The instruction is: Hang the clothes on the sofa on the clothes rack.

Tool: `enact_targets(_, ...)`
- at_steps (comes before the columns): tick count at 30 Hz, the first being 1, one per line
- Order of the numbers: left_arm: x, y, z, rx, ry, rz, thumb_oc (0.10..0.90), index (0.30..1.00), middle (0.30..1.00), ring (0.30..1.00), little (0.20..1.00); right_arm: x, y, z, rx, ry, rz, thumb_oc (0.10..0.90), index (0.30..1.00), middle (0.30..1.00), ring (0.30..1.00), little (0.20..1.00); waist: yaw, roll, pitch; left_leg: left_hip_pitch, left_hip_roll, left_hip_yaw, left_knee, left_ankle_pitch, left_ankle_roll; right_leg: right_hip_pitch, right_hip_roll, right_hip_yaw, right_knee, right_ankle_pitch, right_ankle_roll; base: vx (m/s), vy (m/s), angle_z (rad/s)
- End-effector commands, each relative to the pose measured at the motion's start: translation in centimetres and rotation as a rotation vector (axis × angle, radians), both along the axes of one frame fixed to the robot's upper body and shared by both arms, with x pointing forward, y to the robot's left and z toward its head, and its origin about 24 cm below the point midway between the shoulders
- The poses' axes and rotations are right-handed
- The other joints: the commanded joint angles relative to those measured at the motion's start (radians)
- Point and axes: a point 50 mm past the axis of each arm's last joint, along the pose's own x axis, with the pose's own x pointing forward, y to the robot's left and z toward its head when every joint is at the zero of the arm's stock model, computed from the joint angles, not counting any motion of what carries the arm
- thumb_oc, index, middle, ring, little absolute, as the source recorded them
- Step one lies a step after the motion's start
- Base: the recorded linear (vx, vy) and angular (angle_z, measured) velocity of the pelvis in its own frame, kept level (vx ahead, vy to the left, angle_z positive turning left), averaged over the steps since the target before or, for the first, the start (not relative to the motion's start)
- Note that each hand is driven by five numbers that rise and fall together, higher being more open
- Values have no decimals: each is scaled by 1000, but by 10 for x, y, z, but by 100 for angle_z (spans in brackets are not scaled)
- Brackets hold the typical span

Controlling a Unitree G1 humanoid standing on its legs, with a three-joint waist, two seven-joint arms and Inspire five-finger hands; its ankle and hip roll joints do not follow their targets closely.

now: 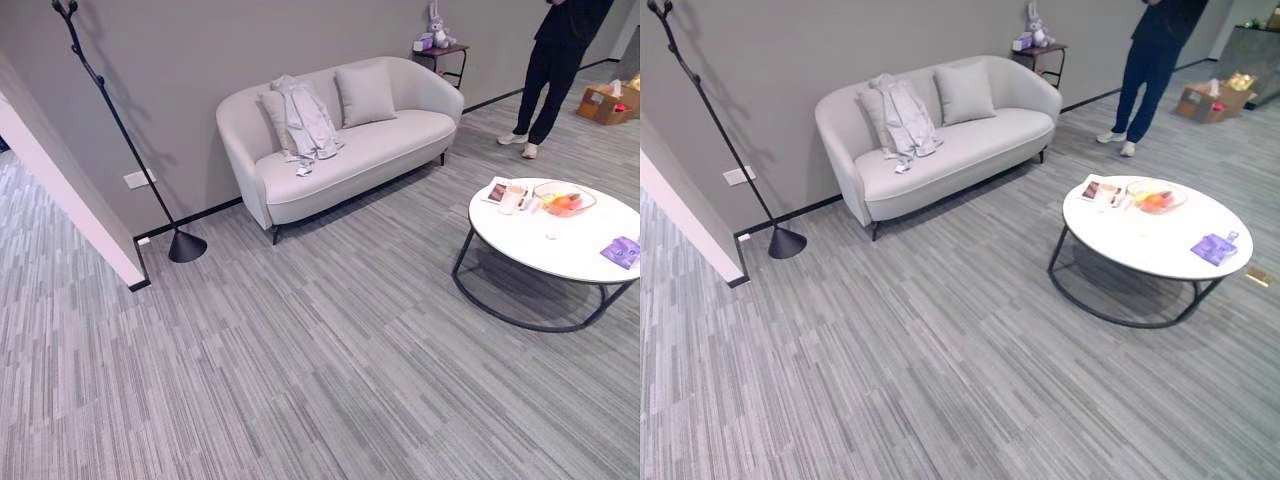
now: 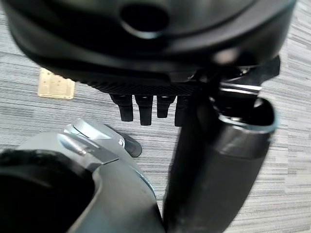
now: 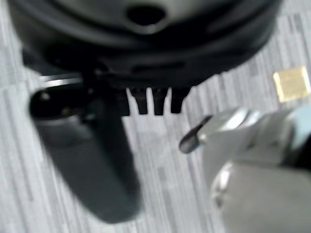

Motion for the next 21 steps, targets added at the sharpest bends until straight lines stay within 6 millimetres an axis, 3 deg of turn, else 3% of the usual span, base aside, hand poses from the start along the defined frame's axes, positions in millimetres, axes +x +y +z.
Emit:
enact_targets(1, 6, 6, 1, 24, -23, -7, 800, 900, 900, 900, 900, 13, 16, -3, 42, -16, -15, 800, 900, 900, 900, 900, 11, -56, -10, 8, -84, -3, -57, -45, 23, 46, -93, 30, -133, 41, 123, 0, 0, 0)
enact_targets(11, 13, 0, 1, 5, -40, -152, 800, 900, 900, 900, 900, 31, 19, -3, 50, -64, 115, 800, 900, 900, 900, 900, 9, -58, -7, 14, -79, -2, -62, -43, 23, 43, -90, 43, -134, 47, 123, -5, -16, -1)
enact_targets(21, 16, 2, 1, 8, -41, -190, 800, 900, 900, 900, 900, 28, 19, -3, 51, -52, 143, 800, 900, 900, 900, 900, 1, -61, -6, 21, -75, 0, -63, -47, 25, 44, -86, 62, -134, 47, 122, 0, -14, -2)
